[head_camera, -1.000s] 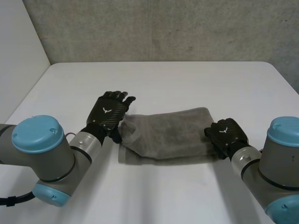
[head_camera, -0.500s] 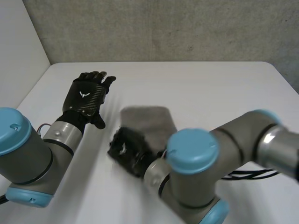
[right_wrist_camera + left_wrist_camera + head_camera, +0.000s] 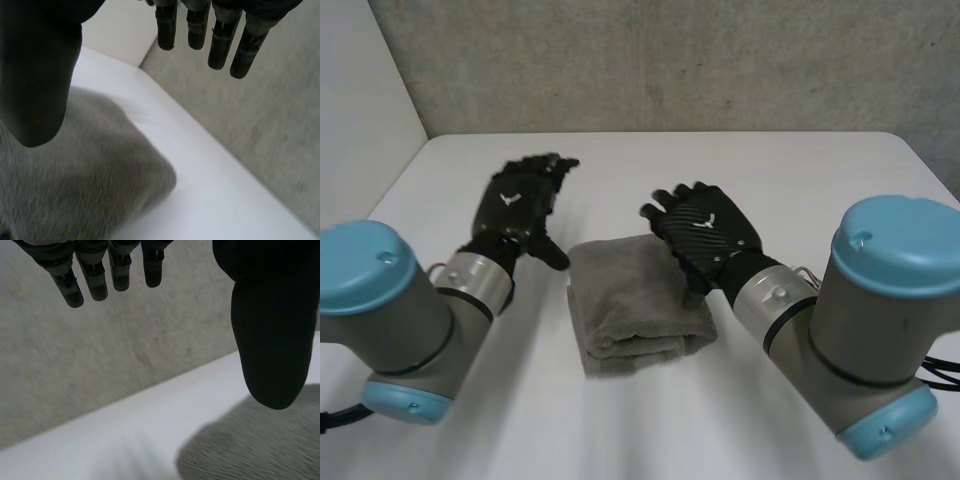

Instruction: Fold the towel.

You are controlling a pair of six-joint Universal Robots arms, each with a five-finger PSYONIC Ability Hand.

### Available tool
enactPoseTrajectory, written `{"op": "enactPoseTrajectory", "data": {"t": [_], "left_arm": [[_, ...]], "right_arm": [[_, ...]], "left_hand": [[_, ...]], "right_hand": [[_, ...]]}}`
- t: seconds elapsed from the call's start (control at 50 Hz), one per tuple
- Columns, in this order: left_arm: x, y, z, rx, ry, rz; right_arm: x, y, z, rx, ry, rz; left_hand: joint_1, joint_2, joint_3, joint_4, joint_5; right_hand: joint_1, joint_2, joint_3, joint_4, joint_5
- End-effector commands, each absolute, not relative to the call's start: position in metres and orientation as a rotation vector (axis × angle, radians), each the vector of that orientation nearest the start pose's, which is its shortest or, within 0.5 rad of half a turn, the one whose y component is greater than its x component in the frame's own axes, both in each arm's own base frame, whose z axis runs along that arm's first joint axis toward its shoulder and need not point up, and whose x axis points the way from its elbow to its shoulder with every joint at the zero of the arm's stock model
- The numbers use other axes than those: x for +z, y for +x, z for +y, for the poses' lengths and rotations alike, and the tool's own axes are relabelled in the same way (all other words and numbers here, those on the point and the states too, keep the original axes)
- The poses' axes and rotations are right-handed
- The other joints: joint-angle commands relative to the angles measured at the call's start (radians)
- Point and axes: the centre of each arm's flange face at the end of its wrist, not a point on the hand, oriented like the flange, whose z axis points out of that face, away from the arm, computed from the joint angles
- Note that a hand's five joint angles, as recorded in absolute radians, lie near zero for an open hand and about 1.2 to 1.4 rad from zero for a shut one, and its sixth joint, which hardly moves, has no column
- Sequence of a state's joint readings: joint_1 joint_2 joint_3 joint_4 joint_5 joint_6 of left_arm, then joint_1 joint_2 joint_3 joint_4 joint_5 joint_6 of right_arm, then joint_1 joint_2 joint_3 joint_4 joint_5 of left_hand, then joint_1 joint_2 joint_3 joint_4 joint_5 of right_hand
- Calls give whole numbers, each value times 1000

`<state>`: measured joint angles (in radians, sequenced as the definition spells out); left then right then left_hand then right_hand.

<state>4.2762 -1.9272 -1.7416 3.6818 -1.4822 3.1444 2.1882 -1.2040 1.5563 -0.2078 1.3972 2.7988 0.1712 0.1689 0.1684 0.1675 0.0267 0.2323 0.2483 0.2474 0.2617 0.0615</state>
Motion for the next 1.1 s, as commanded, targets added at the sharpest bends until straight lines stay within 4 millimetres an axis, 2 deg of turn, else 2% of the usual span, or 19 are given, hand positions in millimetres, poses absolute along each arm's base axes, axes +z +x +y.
{"op": "enactPoseTrajectory", "data": {"t": [0.02, 0.14, 0.24, 0.26, 0.3, 0.32, 0.34, 0.36, 0.38, 0.4, 0.42, 0.44, 0.46, 0.48, 0.54, 0.62, 0.66, 0.76, 1.1], "left_arm": [[149, -293, -259, -2303, 720, 2598], [114, -298, -251, -2156, 771, 2701], [108, -297, -251, -2129, 773, 2712], [111, -298, -251, -2142, 770, 2703], [120, -299, -252, -2178, 769, 2682], [135, -301, -253, -2244, 763, 2640], [136, -301, -253, -2244, 763, 2639], [153, -301, -254, -2310, 755, 2595], [173, -301, -253, -2372, 745, 2550], [173, -301, -253, -2373, 745, 2550], [194, -300, -253, -2431, 734, 2505], [217, -299, -253, -2489, 719, 2460], [218, -299, -253, -2490, 719, 2459], [240, -297, -251, -2529, 705, 2427], [276, -289, -248, -2555, 629, 2380], [304, -279, -246, -2533, 515, 2348], [319, -269, -244, -2460, 425, 2357], [325, -262, -238, -2354, 406, 2415], [338, -256, -235, -2391, 370, 2388]], "right_arm": [[172, 332, -236, -1661, -1100, 2002], [134, 338, -247, -1538, -1110, 2093], [136, 340, -249, -1518, -1116, 2109], [136, 340, -249, -1518, -1116, 2109], [171, 335, -257, -1606, -1076, 2071], [171, 334, -257, -1607, -1075, 2071], [194, 328, -262, -1676, -1037, 2040], [194, 328, -262, -1677, -1037, 2039], [217, 324, -264, -1745, -995, 2001], [239, 318, -265, -1806, -939, 1967], [239, 318, -265, -1807, -939, 1966], [260, 314, -265, -1857, -880, 1930], [279, 309, -264, -1903, -814, 1896], [280, 309, -264, -1904, -813, 1896], [310, 291, -269, -1992, -666, 1878], [334, 271, -268, -2094, -543, 1931], [339, 267, -267, -2111, -516, 1956], [346, 260, -266, -2121, -483, 2016], [345, 254, -270, -2138, -482, 2044]], "left_hand": [[19, 21, 22, 22, -11], [36, 39, 39, 40, 6], [36, 39, 39, 40, 6], [36, 39, 39, 40, 6], [36, 39, 39, 40, 6], [34, 36, 36, 37, 4], [33, 36, 36, 37, 3], [33, 36, 36, 37, 3], [33, 36, 36, 37, 3], [33, 36, 36, 37, 3], [33, 36, 36, 37, 3], [33, 36, 36, 37, 3], [33, 36, 36, 37, 3], [33, 36, 36, 37, 3], [31, 33, 33, 34, 1], [16, 18, 19, 20, -14], [7, 9, 10, 11, -23], [7, 9, 10, 11, -23], [7, 9, 10, 11, -23]], "right_hand": [[-58, -74, -73, -87, -62], [-58, -74, -73, -87, -62], [-58, -74, -73, -87, -62], [-58, -74, -73, -87, -62], [-58, -74, -73, -87, -62], [-58, -74, -73, -87, -62], [-58, -74, -73, -87, -62], [-58, -74, -73, -87, -62], [-58, -74, -73, -87, -62], [-58, -74, -73, -87, -62], [-58, -74, -73, -87, -62], [-58, -74, -73, -87, -62], [-58, -74, -73, -87, -62], [-58, -74, -73, -87, -62], [-58, -74, -73, -87, -62], [-58, -74, -73, -87, -62], [-58, -74, -73, -87, -62], [-58, -74, -73, -87, -62], [-58, -74, -73, -87, -62]]}}
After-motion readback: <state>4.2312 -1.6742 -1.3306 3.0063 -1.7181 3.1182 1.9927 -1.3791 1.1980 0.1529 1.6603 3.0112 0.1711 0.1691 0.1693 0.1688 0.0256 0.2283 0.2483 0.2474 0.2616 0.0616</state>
